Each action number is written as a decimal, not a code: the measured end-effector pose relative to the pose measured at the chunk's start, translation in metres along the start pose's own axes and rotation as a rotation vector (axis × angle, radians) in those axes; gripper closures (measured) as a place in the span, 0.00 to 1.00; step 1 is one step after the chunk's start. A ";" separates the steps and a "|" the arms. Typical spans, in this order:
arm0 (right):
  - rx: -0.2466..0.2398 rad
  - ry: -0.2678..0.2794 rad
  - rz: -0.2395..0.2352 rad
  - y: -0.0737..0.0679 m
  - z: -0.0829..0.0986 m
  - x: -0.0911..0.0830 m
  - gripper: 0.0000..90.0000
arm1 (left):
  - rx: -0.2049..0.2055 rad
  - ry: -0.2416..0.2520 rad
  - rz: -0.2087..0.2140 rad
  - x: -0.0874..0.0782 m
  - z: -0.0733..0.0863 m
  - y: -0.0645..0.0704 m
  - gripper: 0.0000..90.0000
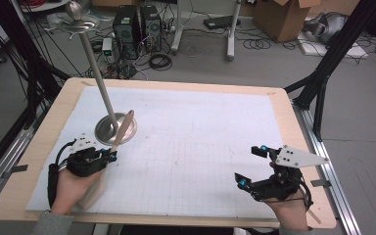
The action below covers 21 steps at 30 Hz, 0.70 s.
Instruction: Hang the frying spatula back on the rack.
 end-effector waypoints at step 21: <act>0.010 -0.004 0.007 0.000 0.003 -0.004 0.02 | -0.003 0.040 0.082 -0.023 -0.015 -0.014 0.86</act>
Point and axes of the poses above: each handheld gripper's, and its own axes: x roughly forward along the jaws, z roughly out of its underside, y roughly to its right, the point moved 1 cm from there along x, roughly forward along the jaws, and after that the axes turned 14 degrees about -x, right-handed, at the moved point
